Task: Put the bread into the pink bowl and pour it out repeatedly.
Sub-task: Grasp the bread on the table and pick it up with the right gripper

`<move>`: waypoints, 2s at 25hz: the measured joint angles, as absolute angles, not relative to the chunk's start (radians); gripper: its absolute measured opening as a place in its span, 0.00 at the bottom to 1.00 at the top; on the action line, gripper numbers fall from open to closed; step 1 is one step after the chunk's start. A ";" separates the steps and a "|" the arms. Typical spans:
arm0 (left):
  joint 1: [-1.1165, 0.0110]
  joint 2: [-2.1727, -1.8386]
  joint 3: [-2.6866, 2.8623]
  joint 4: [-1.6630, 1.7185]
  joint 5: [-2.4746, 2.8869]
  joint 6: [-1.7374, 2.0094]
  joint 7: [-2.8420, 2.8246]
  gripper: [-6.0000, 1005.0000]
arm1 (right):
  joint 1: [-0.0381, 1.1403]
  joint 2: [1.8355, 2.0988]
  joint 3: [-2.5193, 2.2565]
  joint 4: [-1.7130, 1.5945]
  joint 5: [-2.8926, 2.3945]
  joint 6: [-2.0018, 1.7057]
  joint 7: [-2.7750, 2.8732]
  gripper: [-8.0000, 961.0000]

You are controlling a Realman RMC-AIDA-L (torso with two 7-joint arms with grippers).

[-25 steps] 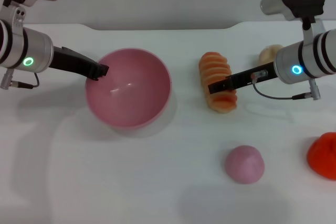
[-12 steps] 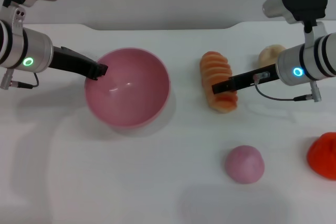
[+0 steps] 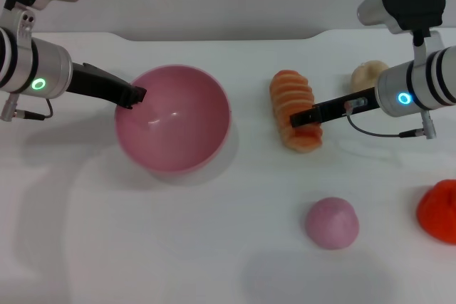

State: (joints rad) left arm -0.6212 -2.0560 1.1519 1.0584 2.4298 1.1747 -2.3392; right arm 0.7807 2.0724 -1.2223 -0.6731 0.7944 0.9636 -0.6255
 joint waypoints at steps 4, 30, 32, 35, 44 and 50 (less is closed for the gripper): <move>-0.620 -2.056 1.152 1.058 2.430 1.175 -2.339 0.05 | 0.778 2.073 -1.222 -0.667 0.796 0.961 -0.624 0.72; -0.615 -2.057 1.162 1.059 2.420 1.174 -2.338 0.05 | 0.776 2.075 -1.248 -0.653 0.796 0.922 -0.641 0.49; -0.616 -2.057 1.164 1.060 2.419 1.174 -2.338 0.05 | 0.776 2.075 -1.248 -0.653 0.798 0.922 -0.644 0.48; -0.616 -2.057 1.164 1.061 2.419 1.173 -2.338 0.05 | 0.776 2.075 -1.248 -0.653 0.800 0.922 -0.648 0.46; -0.617 -2.057 1.166 1.060 2.419 1.173 -2.338 0.05 | 0.768 2.076 -1.248 -0.656 0.801 0.922 -0.650 0.36; -0.616 -2.057 1.166 1.057 2.418 1.170 -2.337 0.05 | 0.751 2.078 -1.248 -0.669 0.819 0.922 -0.665 0.30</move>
State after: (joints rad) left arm -0.6155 -2.0568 1.1656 1.0570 2.4179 1.1698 -2.3369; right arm 0.7508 2.0784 -1.2483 -0.6692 0.8186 0.9218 -0.6651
